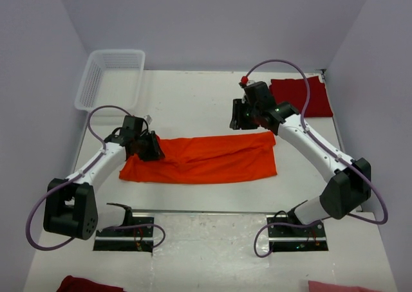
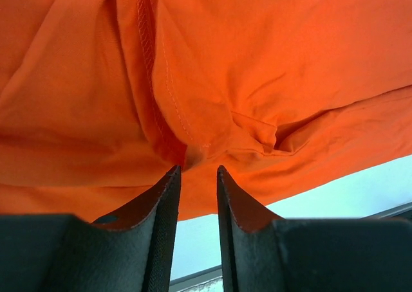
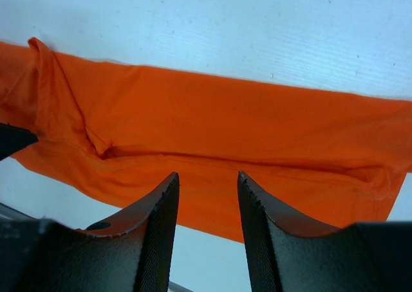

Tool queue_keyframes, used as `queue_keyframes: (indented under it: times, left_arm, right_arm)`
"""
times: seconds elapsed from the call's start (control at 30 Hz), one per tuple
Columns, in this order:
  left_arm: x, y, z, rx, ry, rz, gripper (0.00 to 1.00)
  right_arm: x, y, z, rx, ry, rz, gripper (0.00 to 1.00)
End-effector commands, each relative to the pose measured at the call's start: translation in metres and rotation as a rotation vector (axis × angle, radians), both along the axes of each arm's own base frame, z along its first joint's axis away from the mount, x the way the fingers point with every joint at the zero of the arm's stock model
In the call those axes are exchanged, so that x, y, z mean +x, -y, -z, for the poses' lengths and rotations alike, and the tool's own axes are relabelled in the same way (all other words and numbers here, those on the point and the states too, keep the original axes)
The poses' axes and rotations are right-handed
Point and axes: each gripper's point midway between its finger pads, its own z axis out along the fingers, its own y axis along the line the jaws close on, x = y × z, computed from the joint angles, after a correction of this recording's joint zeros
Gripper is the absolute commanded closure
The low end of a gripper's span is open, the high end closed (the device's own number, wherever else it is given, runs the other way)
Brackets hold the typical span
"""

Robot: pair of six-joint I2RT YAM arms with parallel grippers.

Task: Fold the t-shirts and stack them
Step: Fold the other side of the tshirt into a rectangle

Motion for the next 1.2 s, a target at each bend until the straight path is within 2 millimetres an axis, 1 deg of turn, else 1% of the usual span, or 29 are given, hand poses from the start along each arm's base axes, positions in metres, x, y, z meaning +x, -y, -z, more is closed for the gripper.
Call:
queue_keyframes:
  times: [0.0, 0.03, 0.07, 0.1, 0.2, 0.3, 0.4, 0.43, 0.47, 0.5, 0.6, 0.67, 0.9, 1.0, 1.03, 1.07, 1.13, 1.17]
  left_arm:
    - [0.016, 0.006, -0.006, -0.018, 0.059, 0.042, 0.7]
    - [0.017, 0.006, -0.005, -0.018, 0.059, 0.042, 0.7]
    - [0.02, 0.007, -0.006, -0.02, 0.063, 0.043, 0.7]
    - [0.02, 0.007, -0.004, -0.019, 0.055, 0.047, 0.7]
    - [0.025, 0.009, -0.006, -0.02, 0.062, 0.049, 0.7]
    - [0.027, 0.009, -0.006, -0.021, 0.062, 0.053, 0.73]
    - [0.028, 0.01, -0.007, -0.027, 0.064, 0.056, 0.79]
    - [0.027, 0.011, -0.008, -0.032, 0.066, 0.057, 0.85]
    - [0.027, 0.012, -0.008, -0.039, 0.065, 0.061, 0.88]
    - [0.028, 0.014, -0.009, -0.043, 0.071, 0.065, 0.94]
    - [0.029, 0.016, -0.01, -0.054, 0.069, 0.071, 1.0]
    - [0.032, 0.018, -0.012, -0.059, 0.077, 0.076, 1.0]
    - [0.042, 0.023, -0.017, -0.061, 0.09, 0.089, 1.0]
    - [0.05, 0.029, -0.023, -0.067, 0.105, 0.101, 1.0]
    - [0.056, 0.032, -0.029, -0.069, 0.122, 0.107, 1.0]
    - [0.058, 0.033, -0.028, -0.067, 0.118, 0.108, 1.0]
    - [0.067, 0.042, -0.037, -0.076, 0.137, 0.127, 1.0]
    - [0.07, 0.045, -0.035, -0.075, 0.129, 0.134, 1.0]
  right_arm:
    - [-0.002, 0.004, -0.013, 0.024, 0.051, -0.014, 0.57]
    - [-0.002, 0.005, -0.014, 0.029, 0.054, -0.011, 0.57]
    - [-0.004, 0.007, -0.01, 0.03, 0.048, -0.011, 0.57]
    - [-0.005, 0.008, -0.013, 0.039, 0.061, -0.013, 0.57]
    - [-0.006, 0.013, -0.008, 0.043, 0.048, -0.008, 0.57]
    - [-0.006, 0.018, -0.004, 0.04, 0.045, 0.002, 0.57]
    - [-0.005, 0.02, -0.001, 0.044, 0.043, 0.004, 0.57]
    - [-0.005, 0.02, 0.0, 0.047, 0.043, 0.002, 0.57]
    - [-0.005, 0.02, 0.002, 0.046, 0.036, 0.001, 0.57]
    - [-0.005, 0.019, 0.003, 0.046, 0.032, 0.004, 0.57]
    - [-0.004, 0.019, 0.006, 0.048, 0.03, 0.006, 0.57]
    - [-0.004, 0.018, 0.006, 0.055, 0.032, 0.005, 0.57]
    - [-0.007, 0.026, 0.01, 0.04, 0.033, 0.014, 0.57]
    - [-0.009, 0.03, 0.013, 0.039, 0.029, 0.021, 0.57]
    - [-0.009, 0.033, 0.015, 0.035, 0.026, 0.03, 0.57]
    - [-0.009, 0.033, 0.016, 0.035, 0.026, 0.028, 0.57]
    - [-0.01, 0.036, 0.018, 0.03, 0.025, 0.037, 0.57]
    - [-0.01, 0.036, 0.017, 0.032, 0.026, 0.035, 0.57]
